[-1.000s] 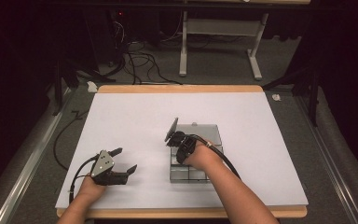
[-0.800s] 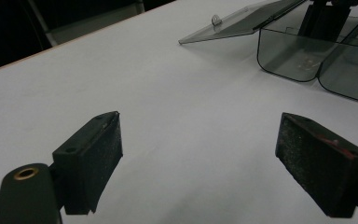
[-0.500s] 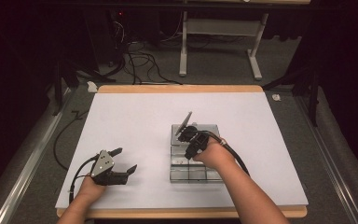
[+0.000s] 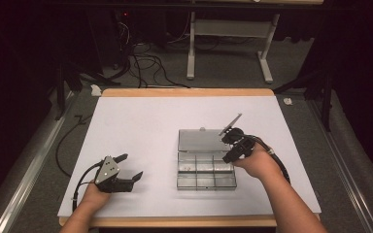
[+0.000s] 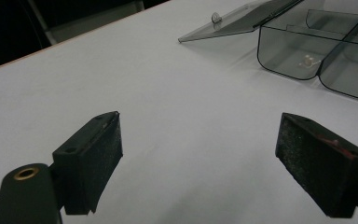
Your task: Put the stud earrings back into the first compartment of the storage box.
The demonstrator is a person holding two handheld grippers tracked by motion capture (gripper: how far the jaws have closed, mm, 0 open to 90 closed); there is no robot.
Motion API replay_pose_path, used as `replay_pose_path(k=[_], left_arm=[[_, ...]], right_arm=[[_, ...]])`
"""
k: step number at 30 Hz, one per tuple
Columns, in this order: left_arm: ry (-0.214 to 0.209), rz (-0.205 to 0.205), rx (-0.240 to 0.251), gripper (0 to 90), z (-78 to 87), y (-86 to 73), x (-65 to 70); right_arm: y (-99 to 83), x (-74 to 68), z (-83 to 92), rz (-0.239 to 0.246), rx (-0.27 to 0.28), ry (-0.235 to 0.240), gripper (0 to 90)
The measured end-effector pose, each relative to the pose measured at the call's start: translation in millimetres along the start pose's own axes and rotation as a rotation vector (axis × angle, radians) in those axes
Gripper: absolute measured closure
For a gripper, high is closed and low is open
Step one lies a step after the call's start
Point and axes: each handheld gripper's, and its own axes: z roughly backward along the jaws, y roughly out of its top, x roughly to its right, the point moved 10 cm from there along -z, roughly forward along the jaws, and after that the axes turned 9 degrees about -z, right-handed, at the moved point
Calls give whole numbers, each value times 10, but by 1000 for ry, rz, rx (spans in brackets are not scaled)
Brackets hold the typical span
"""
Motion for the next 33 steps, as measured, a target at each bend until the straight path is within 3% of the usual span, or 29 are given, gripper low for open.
replay_pose_path(k=[12,14,24,28,33], left_arm=[[10,-8,0,150,3,2,2],[11,-4,-2,150,0,-1,-4],[15,-10,-1,150,1,1,1],[14,-7,-1,150,2,0,-1],[16,-11,-1,150,2,1,0]], right_arm=[[-362,578,24,-143,26,-36,575],[-415,633,25,-169,25,-40,570],[-565,815,9,-196,45,-54,492],[-576,860,-44,-228,103,-47,445],[-561,853,-135,-243,250,-41,426]])
